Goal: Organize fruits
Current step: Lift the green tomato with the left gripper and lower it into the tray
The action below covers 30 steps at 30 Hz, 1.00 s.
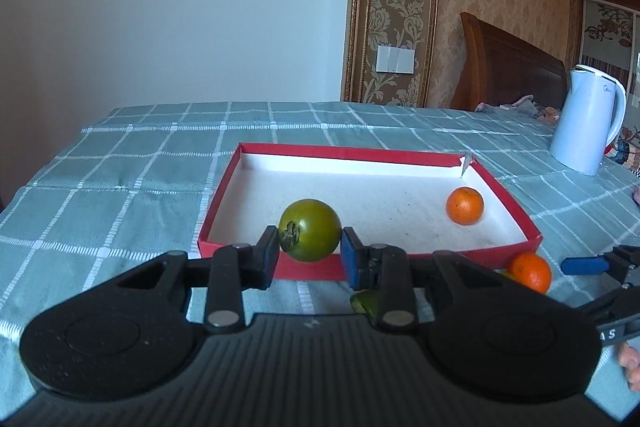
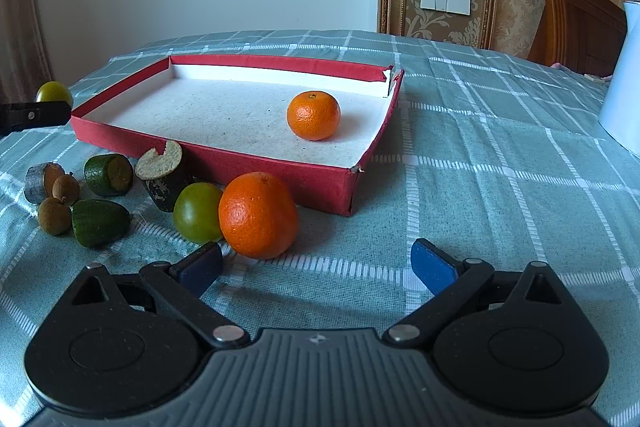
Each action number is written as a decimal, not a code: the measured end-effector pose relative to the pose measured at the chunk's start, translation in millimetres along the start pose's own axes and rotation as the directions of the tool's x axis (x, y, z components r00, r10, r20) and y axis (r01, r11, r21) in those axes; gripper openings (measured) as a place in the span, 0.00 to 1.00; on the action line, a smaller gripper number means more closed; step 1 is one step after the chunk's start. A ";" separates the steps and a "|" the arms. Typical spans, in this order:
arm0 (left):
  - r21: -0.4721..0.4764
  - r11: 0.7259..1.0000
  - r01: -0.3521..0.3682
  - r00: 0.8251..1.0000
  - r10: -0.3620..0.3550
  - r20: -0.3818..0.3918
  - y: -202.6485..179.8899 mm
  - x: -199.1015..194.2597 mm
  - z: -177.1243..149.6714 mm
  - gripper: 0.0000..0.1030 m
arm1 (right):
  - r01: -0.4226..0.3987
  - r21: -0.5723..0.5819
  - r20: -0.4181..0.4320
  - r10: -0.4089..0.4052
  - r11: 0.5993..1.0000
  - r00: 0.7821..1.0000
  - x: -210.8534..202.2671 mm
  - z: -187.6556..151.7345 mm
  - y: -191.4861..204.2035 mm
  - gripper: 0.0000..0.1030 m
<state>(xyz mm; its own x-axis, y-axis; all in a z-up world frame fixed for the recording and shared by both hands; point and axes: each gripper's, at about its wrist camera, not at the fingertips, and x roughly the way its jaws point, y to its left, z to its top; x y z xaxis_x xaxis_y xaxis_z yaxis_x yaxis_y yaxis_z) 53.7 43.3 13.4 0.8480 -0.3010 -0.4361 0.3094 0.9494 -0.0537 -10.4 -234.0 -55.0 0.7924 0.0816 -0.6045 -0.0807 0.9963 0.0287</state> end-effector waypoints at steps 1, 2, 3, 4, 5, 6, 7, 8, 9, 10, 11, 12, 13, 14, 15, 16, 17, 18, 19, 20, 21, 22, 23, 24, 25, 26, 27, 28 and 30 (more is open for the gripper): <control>0.005 1.000 -0.007 1.000 0.007 -0.005 0.2 6.6 4.2 0.29 | 0.000 0.000 0.000 0.000 1.000 1.000 0.0 0.0 -0.1 0.98; 0.013 1.000 -0.021 1.000 0.021 -0.009 0.2 14.1 8.2 0.29 | 0.000 0.000 0.000 0.000 1.000 1.000 0.0 0.0 -0.1 0.98; 0.021 0.999 -0.031 0.999 0.032 -0.012 0.0 21.4 11.8 0.29 | 0.000 0.000 0.000 0.000 1.000 1.000 0.1 0.0 -0.1 0.98; 0.025 0.999 -0.041 0.999 0.041 -0.016 0.1 29.1 15.3 0.29 | 0.000 0.000 0.000 0.000 1.000 1.000 0.1 0.0 -0.1 0.98; 0.026 0.998 -0.050 0.998 0.050 -0.022 0.5 37.3 18.7 0.29 | 0.000 0.000 0.000 0.000 1.000 1.000 0.1 0.0 -0.2 0.98; 0.028 0.998 -0.055 0.998 0.056 -0.032 0.9 45.2 21.5 0.29 | 0.000 0.000 0.000 0.000 1.000 1.000 0.2 0.0 -0.2 0.98; 0.023 0.998 -0.059 0.997 0.060 -0.042 1.8 52.9 24.2 0.29 | 0.000 0.000 0.000 0.000 1.000 1.000 0.2 0.0 -0.2 0.99; 0.018 0.998 -0.065 0.996 0.066 -0.053 2.7 61.6 26.6 0.29 | 0.000 0.000 0.000 0.000 1.000 1.000 0.2 0.0 -0.2 0.99; 0.019 0.997 -0.071 0.995 0.072 -0.062 2.8 69.2 28.5 0.29 | 0.000 0.000 0.000 0.000 1.000 1.000 0.2 0.0 -0.2 0.99; 0.021 0.997 -0.078 0.994 0.079 -0.070 2.9 76.6 30.4 0.29 | 0.000 0.000 0.000 0.000 1.000 1.000 0.3 0.0 -0.3 0.99; 0.025 0.996 -0.088 0.993 0.090 -0.076 2.8 83.9 32.2 0.29 | 0.000 0.000 0.000 0.000 1.000 1.000 0.3 0.1 -0.3 0.99; 0.030 0.995 -0.097 0.992 0.099 -0.081 2.7 90.4 33.7 0.29 | 0.000 0.000 0.000 0.000 1.000 1.000 0.3 0.0 -0.3 0.99; 0.034 0.994 -0.101 0.991 0.104 -0.086 2.7 96.2 35.0 0.29 | 0.000 0.000 0.000 0.000 1.000 1.000 0.3 0.0 -0.3 0.99; 0.034 0.994 -0.107 0.990 0.109 -0.090 3.0 101.4 36.1 0.29 | 0.000 0.000 0.000 0.000 1.000 1.000 0.3 0.0 -0.4 0.99; 0.032 0.993 -0.113 0.989 0.116 -0.095 3.8 107.6 37.7 0.29 | 0.000 0.000 0.000 0.000 1.000 1.000 0.3 0.0 -0.4 0.99; 0.032 0.993 -0.116 0.988 0.119 -0.101 4.6 112.3 38.2 0.29 | 0.000 0.000 0.000 0.000 1.000 1.000 0.3 0.0 -0.4 0.99; 0.030 0.992 -0.122 0.986 0.125 -0.109 5.5 117.2 38.8 0.29 | 0.000 0.000 0.000 0.000 1.000 1.000 0.2 0.0 -0.4 0.99; 0.026 0.991 -0.129 0.985 0.131 -0.114 6.4 121.9 39.6 0.29 | 0.000 0.000 0.000 0.000 1.000 1.000 0.2 0.0 -0.5 0.99; 0.027 0.991 -0.132 0.984 0.134 -0.121 7.2 125.4 40.3 0.29 | 0.000 0.000 0.000 0.000 1.000 1.000 0.2 0.0 -0.5 0.99; 0.024 0.990 -0.136 0.982 0.138 -0.127 8.8 129.1 41.9 0.29 | 0.000 0.000 0.000 0.000 1.000 1.000 0.2 0.0 -0.5 0.99; 0.016 0.990 -0.140 0.982 0.141 -0.126 10.6 131.0 43.6 0.29 | 0.000 0.000 0.000 0.000 1.000 1.000 0.2 0.0 -0.5 0.99; 0.009 0.990 -0.141 0.982 0.141 -0.127 12.5 132.5 44.8 0.29 | 0.000 0.000 0.000 0.000 1.000 1.000 0.1 0.0 -0.5 0.99; 0.001 0.990 -0.142 0.982 0.141 -0.129 14.3 134.2 45.6 0.29 | 0.000 0.000 0.000 0.000 1.000 1.000 0.1 0.0 -0.5 0.99; -0.002 0.990 -0.142 0.980 0.141 -0.138 15.9 136.6 45.9 0.29 | 0.000 0.000 0.000 0.000 1.000 1.000 0.2 -0.1 -0.5 0.99; -0.004 0.990 -0.142 0.978 0.140 -0.154 17.1 139.1 46.0 0.29 | 0.000 0.000 0.000 0.000 1.000 1.000 0.1 0.0 -0.5 0.99; -0.008 0.990 -0.143 0.975 0.140 -0.172 18.5 141.5 46.0 0.29 | 0.000 0.000 0.000 0.000 1.000 1.000 0.1 0.0 -0.4 0.99; -0.014 0.989 -0.145 0.972 0.139 -0.191 20.2 144.3 46.1 0.29 | 0.000 0.000 0.000 0.000 1.000 1.000 0.1 -0.1 -0.5 0.99; -0.022 0.989 -0.147 0.969 0.139 -0.205 22.0 146.3 46.0 0.29 | 0.000 0.000 0.000 0.000 1.000 1.000 0.0 0.0 -0.5 0.99; -0.039 0.989 -0.146 0.965 0.134 -0.226 25.3 149.1 45.2 0.29 | 0.000 0.000 0.000 0.000 1.000 1.000 0.1 -0.1 -0.4 0.99</control>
<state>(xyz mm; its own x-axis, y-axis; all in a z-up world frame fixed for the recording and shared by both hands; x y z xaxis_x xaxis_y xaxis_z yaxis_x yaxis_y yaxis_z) 207.4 18.3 -12.4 0.7623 -0.1435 -0.6311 0.1651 0.9860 -0.0247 -10.3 -234.4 -55.1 0.7925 0.0821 -0.6043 -0.0811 0.9963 0.0290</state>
